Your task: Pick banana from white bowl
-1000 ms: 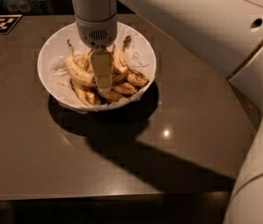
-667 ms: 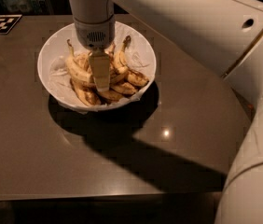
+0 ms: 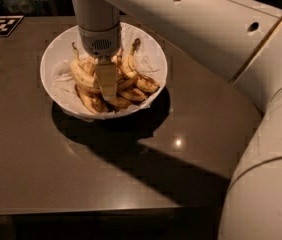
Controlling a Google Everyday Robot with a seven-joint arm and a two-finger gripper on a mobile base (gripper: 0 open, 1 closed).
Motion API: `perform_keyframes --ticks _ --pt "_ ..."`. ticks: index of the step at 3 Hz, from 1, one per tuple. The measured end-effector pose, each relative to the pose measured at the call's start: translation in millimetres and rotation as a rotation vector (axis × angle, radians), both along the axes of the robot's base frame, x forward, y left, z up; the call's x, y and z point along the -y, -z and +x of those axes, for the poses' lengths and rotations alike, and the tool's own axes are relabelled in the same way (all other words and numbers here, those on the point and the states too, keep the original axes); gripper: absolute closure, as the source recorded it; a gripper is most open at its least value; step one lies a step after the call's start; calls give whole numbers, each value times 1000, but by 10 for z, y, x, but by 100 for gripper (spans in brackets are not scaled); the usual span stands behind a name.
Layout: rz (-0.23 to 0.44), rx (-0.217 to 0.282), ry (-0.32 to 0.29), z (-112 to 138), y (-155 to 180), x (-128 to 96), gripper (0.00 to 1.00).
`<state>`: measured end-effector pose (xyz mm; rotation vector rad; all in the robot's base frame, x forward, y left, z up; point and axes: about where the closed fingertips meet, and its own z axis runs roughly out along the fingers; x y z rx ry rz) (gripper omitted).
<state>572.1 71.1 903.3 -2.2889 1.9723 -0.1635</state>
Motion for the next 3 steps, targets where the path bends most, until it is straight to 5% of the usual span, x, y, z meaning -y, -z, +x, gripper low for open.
perform_keyframes --ticks 1,3 --pt "-16 -24 5 34 135 1 29" --pt "-16 -24 5 35 135 1 72"
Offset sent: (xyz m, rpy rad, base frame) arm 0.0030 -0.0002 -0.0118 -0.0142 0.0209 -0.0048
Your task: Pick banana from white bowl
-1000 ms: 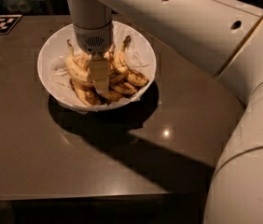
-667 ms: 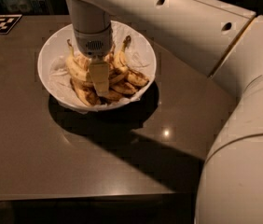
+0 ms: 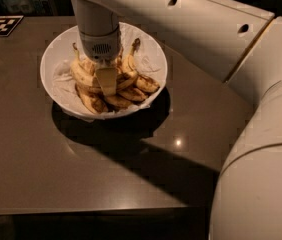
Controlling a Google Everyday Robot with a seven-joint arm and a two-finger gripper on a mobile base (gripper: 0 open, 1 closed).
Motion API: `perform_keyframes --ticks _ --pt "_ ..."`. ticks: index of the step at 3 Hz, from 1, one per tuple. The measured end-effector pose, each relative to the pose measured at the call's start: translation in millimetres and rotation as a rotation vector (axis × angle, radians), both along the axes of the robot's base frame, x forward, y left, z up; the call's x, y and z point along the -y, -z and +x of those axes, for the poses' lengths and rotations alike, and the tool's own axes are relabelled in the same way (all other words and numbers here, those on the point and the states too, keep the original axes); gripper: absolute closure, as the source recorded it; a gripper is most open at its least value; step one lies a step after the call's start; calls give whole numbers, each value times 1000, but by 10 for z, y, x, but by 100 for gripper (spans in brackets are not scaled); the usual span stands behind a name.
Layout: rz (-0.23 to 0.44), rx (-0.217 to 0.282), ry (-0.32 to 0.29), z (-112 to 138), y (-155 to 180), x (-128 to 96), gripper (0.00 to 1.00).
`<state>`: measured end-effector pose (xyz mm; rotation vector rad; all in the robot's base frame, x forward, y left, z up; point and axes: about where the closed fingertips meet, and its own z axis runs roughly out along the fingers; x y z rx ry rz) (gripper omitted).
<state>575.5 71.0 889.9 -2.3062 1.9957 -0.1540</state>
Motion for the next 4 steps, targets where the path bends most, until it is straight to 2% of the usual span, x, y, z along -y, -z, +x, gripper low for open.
perform_keyframes --ticks 1,2,4 --pt "0 0 0 0 0 0 93" --pt "63 61 -5 -76 -163 35 100" --pt "330 226 -30 -619 -779 372 100"
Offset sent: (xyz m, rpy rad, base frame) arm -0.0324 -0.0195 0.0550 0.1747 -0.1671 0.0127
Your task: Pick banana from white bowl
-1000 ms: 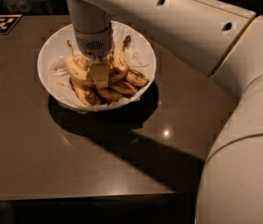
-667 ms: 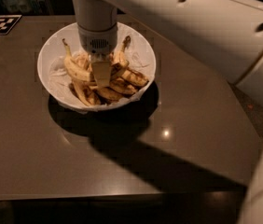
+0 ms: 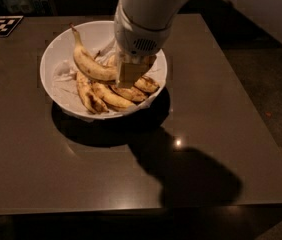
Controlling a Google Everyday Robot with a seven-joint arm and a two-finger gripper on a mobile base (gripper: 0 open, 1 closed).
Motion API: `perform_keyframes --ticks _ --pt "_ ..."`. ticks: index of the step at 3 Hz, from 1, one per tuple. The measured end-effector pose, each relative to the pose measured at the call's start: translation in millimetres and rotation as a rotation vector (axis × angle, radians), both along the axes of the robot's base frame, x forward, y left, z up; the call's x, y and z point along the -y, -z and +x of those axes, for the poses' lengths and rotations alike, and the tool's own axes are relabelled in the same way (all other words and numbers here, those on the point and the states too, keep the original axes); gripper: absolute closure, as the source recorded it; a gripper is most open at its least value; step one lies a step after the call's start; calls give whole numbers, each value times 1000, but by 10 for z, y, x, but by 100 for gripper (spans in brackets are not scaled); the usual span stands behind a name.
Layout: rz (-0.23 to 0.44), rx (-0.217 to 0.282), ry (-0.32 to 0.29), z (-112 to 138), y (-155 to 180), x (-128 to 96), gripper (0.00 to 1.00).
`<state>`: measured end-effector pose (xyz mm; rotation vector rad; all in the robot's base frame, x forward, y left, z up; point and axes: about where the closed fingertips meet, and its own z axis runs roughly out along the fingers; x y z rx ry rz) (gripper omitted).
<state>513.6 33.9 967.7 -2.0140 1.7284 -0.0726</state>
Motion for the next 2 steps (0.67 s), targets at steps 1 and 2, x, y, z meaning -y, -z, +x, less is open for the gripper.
perform_keyframes --ticks 1,2 --pt "83 44 -21 -298 -201 168 100" --pt "146 57 -30 -614 -274 344 100"
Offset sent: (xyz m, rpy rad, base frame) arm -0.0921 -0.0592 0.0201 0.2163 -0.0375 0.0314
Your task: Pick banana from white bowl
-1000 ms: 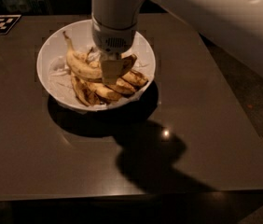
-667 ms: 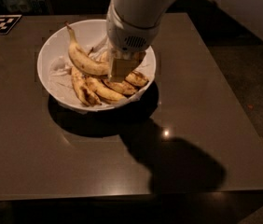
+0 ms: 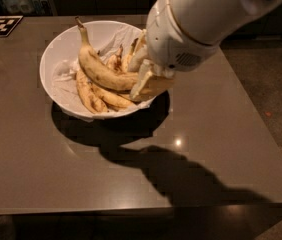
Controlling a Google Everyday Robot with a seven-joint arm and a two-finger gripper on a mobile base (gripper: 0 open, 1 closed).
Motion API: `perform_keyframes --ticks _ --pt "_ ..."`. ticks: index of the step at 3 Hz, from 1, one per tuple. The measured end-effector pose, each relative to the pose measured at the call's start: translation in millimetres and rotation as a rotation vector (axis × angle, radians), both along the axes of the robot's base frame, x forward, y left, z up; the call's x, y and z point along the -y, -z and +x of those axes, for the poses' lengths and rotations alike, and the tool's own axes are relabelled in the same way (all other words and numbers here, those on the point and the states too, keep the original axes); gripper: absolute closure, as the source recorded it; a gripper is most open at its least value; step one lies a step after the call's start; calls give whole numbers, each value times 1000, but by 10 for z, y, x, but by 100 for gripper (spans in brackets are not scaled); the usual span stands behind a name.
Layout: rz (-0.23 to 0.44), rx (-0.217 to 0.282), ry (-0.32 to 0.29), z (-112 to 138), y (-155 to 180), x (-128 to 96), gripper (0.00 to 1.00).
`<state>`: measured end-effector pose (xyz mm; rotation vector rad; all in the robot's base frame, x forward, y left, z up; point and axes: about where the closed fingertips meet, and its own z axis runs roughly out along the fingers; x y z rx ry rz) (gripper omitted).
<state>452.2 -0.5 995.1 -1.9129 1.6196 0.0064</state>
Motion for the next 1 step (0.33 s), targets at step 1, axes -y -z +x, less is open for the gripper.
perform_keyframes --ticks 1 --pt "12 4 -10 -54 -59 -42 100"
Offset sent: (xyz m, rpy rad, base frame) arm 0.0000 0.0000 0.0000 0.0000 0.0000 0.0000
